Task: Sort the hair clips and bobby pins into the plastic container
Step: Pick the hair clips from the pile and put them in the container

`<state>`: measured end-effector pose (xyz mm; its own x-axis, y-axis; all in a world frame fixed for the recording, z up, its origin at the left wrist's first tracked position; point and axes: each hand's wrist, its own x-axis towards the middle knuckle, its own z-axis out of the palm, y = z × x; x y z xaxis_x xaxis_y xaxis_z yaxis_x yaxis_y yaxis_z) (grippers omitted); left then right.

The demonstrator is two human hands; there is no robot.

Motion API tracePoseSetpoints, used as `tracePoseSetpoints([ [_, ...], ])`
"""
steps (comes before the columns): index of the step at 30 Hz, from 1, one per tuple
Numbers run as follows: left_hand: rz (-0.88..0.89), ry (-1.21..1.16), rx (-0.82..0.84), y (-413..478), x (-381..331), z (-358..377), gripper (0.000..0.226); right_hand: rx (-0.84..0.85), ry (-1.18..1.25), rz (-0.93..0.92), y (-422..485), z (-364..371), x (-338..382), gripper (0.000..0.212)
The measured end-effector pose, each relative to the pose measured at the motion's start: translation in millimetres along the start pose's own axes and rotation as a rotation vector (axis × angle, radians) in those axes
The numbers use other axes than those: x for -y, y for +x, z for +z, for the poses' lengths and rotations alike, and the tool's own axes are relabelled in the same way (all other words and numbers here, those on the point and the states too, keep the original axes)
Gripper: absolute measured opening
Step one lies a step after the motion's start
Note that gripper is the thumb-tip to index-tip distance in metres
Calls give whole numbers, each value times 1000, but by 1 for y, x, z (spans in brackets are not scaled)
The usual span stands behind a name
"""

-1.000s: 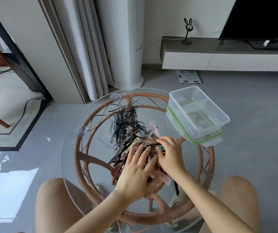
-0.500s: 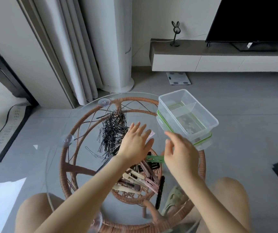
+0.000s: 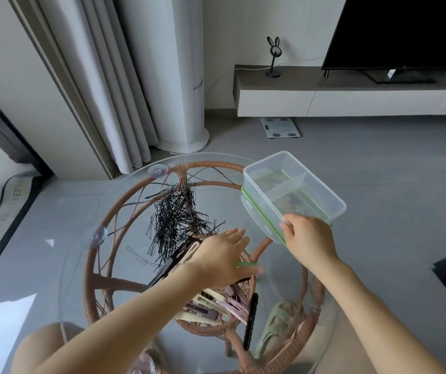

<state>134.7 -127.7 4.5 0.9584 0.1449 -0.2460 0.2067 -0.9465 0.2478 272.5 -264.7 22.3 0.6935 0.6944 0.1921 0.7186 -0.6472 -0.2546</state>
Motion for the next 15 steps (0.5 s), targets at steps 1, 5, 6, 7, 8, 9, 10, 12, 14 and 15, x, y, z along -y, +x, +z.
tracePoseSetpoints([
  [1,13,29,34,-6,-7,0,91,13,-5,-7,-3,0,1,31],
  [5,76,116,126,-26,-30,14,105,52,-32,-31,-14,-1,7,30],
  [6,92,139,139,-29,-32,17,106,53,-32,-40,-16,-1,7,30],
  [7,111,173,142,-30,-32,21,108,57,-31,-37,-17,-1,7,29],
  [8,131,209,138,-31,-31,24,108,59,-30,-39,-18,-1,7,29],
  [9,147,233,132,-30,-30,25,108,62,-27,-34,-18,-2,7,29],
  [10,154,239,128,-30,-27,26,105,57,-28,-48,-19,-1,7,30],
  [12,165,235,124,-29,-21,25,96,39,-40,-61,-20,-1,7,32],
  [14,191,243,105,-29,-15,22,84,10,-53,-73,-21,-1,10,29],
  [15,202,245,90,-29,-12,21,78,-17,-71,-66,-21,-2,12,20],
])
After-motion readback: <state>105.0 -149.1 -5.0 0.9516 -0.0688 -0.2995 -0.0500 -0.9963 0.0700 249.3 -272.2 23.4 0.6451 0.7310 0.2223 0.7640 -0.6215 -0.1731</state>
